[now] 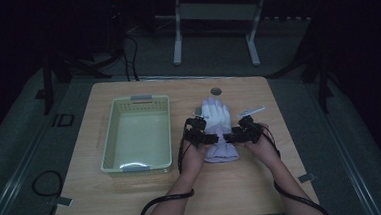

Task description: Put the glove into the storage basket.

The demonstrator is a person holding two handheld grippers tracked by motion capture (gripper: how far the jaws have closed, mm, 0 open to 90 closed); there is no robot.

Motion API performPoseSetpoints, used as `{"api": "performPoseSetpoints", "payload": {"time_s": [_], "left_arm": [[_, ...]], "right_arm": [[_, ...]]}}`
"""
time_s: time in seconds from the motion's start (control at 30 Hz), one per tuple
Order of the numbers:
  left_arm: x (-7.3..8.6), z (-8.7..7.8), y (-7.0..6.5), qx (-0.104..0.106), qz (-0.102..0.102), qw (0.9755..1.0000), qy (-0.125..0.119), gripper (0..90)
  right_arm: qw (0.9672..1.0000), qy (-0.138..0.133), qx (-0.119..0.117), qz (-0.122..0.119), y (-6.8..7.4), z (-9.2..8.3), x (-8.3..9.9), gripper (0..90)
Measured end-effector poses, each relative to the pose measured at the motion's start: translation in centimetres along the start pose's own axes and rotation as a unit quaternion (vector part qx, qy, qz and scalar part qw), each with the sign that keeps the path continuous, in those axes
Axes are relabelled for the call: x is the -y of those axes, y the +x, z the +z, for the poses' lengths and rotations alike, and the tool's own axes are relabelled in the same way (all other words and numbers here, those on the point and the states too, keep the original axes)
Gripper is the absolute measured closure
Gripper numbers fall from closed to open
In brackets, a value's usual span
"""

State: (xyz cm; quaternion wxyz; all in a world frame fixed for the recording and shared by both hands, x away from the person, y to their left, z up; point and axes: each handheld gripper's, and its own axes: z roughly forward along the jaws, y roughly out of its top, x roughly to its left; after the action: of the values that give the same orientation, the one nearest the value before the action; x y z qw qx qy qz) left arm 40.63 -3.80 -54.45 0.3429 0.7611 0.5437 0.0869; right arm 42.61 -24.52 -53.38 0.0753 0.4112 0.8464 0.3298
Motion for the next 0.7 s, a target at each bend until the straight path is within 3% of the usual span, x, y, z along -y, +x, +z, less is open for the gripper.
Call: {"api": "performPoseSetpoints", "payload": {"time_s": [0.1, 0.13, 0.23, 0.33, 0.5, 0.6, 0.7], "left_arm": [[0.0, 0.3, 0.3, 0.009, -0.002, 0.9999, 0.004, 25.2], [0.1, 0.4, 0.4, 0.016, -0.013, 0.9998, 0.004, 25.1], [0.2, 0.5, 0.7, 0.031, -0.024, 0.9992, 0.008, 25.9], [0.1, 0.7, 1.2, 0.079, -0.031, 0.9963, 0.013, 41.7], [-0.1, 0.9, 1.7, 0.112, -0.047, 0.9923, 0.023, 55.2], [-0.3, 0.7, 1.3, 0.106, -0.035, 0.9935, 0.024, 62.2], [-0.4, 0.5, 1.4, 0.110, -0.035, 0.9931, 0.023, 67.7]], "right_arm": [[0.9997, 0.009, -0.015, 0.018, -0.5, 0.4, 0.0, 44.1], [0.9993, 0.014, -0.021, 0.028, -0.6, 0.5, 0.0, 44.5], [0.9975, 0.025, -0.049, 0.044, -1.2, 0.8, 0.0, 52.9], [0.9968, 0.034, -0.062, 0.037, -1.2, 0.9, -0.2, 58.6], [0.9962, 0.040, -0.064, 0.043, -1.1, 1.1, -0.4, 64.7], [0.9968, 0.039, -0.059, 0.037, -0.7, 1.1, -0.4, 71.9], [0.9980, 0.034, -0.042, 0.033, -0.3, 0.9, -0.5, 78.4]]}}
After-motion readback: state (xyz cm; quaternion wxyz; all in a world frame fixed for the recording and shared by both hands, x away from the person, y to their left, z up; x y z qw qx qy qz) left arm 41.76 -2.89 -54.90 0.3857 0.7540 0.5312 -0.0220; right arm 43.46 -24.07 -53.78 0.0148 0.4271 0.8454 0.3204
